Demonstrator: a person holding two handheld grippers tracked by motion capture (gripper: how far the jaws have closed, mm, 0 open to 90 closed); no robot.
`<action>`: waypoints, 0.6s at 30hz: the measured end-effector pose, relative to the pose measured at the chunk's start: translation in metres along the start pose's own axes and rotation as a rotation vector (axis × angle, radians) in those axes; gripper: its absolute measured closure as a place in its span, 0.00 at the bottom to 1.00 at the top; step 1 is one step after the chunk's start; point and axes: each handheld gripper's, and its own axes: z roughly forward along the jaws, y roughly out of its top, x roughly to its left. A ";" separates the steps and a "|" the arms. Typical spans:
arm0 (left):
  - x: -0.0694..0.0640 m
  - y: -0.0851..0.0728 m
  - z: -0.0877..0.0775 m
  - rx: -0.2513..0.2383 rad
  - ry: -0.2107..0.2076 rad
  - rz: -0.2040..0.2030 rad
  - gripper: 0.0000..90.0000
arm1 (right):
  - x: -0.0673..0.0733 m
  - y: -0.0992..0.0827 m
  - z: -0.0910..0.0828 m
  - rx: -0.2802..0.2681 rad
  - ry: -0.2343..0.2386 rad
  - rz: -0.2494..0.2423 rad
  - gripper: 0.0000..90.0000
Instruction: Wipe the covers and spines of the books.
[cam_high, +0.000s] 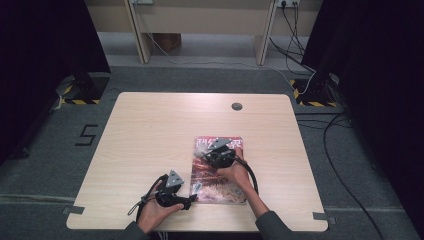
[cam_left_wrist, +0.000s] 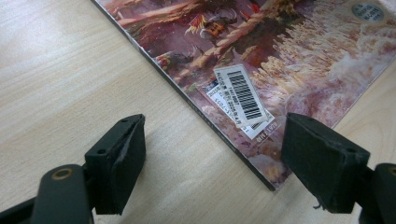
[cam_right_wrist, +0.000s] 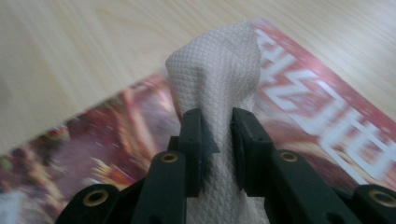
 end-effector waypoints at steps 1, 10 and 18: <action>0.000 0.000 0.000 -0.001 -0.002 -0.001 0.24 | 0.000 0.000 0.000 0.000 0.000 0.000 0.83; 0.000 0.000 0.000 0.000 -0.004 -0.001 0.24 | -0.047 -0.034 -0.026 -0.004 -0.111 0.114 0.83; 0.000 0.000 0.000 0.000 -0.005 0.000 0.24 | -0.063 -0.044 -0.034 -0.002 -0.169 0.154 0.83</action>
